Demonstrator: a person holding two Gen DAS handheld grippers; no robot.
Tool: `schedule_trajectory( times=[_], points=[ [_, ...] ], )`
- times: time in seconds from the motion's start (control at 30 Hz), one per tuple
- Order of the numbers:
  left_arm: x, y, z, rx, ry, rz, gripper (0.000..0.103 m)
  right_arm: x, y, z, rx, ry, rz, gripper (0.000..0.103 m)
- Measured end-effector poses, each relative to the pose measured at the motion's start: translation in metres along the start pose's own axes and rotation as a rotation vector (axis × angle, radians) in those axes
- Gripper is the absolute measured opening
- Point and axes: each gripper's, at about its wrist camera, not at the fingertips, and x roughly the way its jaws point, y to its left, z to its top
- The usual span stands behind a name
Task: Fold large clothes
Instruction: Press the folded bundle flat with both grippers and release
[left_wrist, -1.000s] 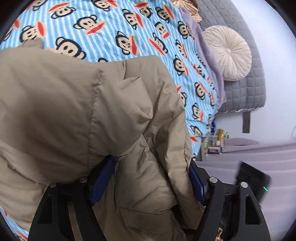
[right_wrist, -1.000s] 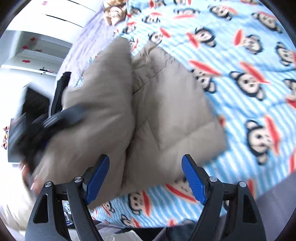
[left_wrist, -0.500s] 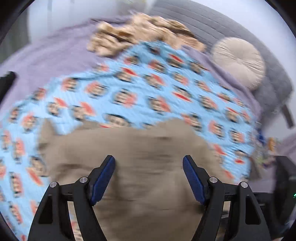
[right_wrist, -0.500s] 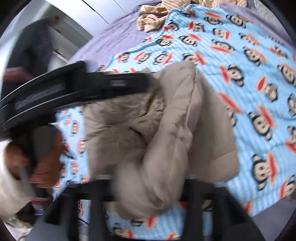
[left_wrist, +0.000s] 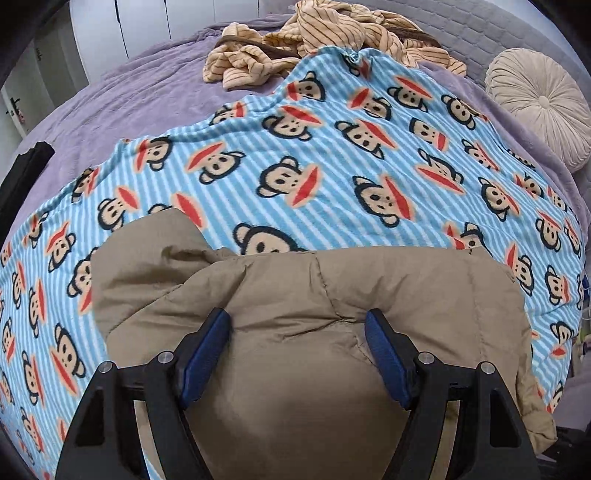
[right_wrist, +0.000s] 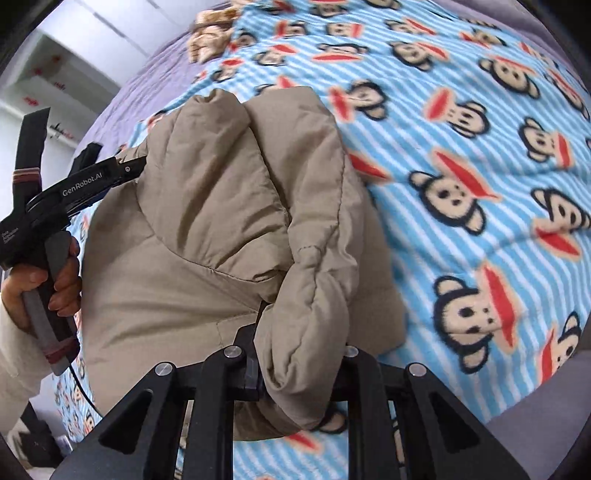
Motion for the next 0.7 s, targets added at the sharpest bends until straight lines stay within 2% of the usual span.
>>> schedule_trajectory(
  times=[0.07, 0.2, 0.27, 0.33, 0.4, 0.43, 0.47, 0.53, 0.6, 0.63, 0.67, 0.7],
  points=[
    [0.006, -0.008, 0.001, 0.018, 0.010, 0.016, 0.076, 0.009, -0.016, 0.003, 0.033, 0.013, 0.008, 0.023],
    [0.007, -0.006, -0.003, 0.028, 0.012, 0.020, 0.076, 0.018, -0.040, 0.009, 0.121, 0.116, 0.092, 0.026],
    [0.007, -0.003, -0.003, 0.023, 0.013, 0.018, 0.076, 0.005, -0.042, 0.014, 0.103, 0.137, 0.071, 0.039],
    [0.006, -0.002, -0.004, 0.020, 0.012, 0.019, 0.076, -0.020, -0.043, 0.020, 0.068, 0.100, 0.037, 0.041],
    [0.006, -0.003, -0.004, 0.022, 0.010, 0.025, 0.077, -0.048, -0.043, 0.029, 0.038, 0.022, 0.028, 0.042],
    [0.006, -0.003, -0.004, 0.023, 0.011, 0.031, 0.078, -0.059, -0.042, 0.036, 0.027, -0.010, 0.040, 0.050],
    [0.007, -0.004, -0.004, 0.023, 0.012, 0.037, 0.078, -0.067, -0.040, 0.044, 0.017, -0.035, 0.065, 0.063],
    [0.006, -0.004, -0.003, 0.019, 0.021, 0.045, 0.078, -0.068, -0.031, 0.061, -0.019, -0.031, 0.130, 0.073],
    [-0.003, -0.002, -0.001, -0.004, 0.038, 0.064, 0.078, -0.050, -0.014, 0.076, -0.093, 0.014, 0.150, 0.073],
    [-0.009, 0.000, -0.001, -0.016, 0.042, 0.068, 0.078, -0.038, -0.005, 0.080, -0.130, 0.044, 0.149, 0.066],
    [-0.019, 0.004, -0.003, -0.030, 0.043, 0.066, 0.078, -0.023, 0.001, 0.082, -0.163, 0.077, 0.145, 0.040],
    [-0.028, 0.008, -0.006, -0.041, 0.040, 0.062, 0.078, -0.009, 0.006, 0.083, -0.179, 0.115, 0.134, 0.028]
  ],
)
